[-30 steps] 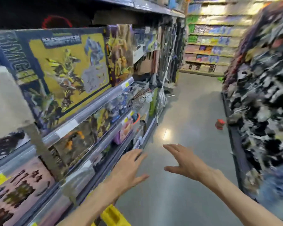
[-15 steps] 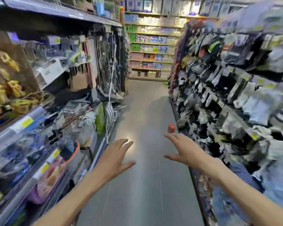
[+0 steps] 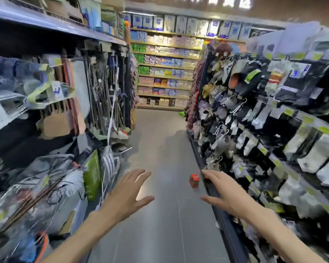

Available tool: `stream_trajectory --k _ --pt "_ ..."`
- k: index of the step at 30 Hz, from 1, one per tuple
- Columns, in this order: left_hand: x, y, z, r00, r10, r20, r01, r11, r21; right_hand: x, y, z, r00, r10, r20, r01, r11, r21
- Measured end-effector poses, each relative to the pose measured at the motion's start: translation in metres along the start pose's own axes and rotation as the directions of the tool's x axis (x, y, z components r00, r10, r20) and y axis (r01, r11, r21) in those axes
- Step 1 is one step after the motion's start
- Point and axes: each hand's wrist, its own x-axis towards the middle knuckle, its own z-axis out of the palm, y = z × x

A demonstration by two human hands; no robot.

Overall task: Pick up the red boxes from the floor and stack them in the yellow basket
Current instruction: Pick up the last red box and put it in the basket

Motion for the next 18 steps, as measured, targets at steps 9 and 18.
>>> stream_trajectory --k 9,18 --pt "0.220 -0.116 0.070 0.992 0.114 0.051 -0.112 0.993 -0.042 0.186 0.112 0.030 0.994 0.109 -0.028 -0.109 0.994 0.021" --pt "0.455 -0.243 0.167 0.986 0.121 0.114 -0.112 0.990 -0.083 0.401 0.275 0.097 0.980 0.201 -0.002 -0.200 0.978 0.049"
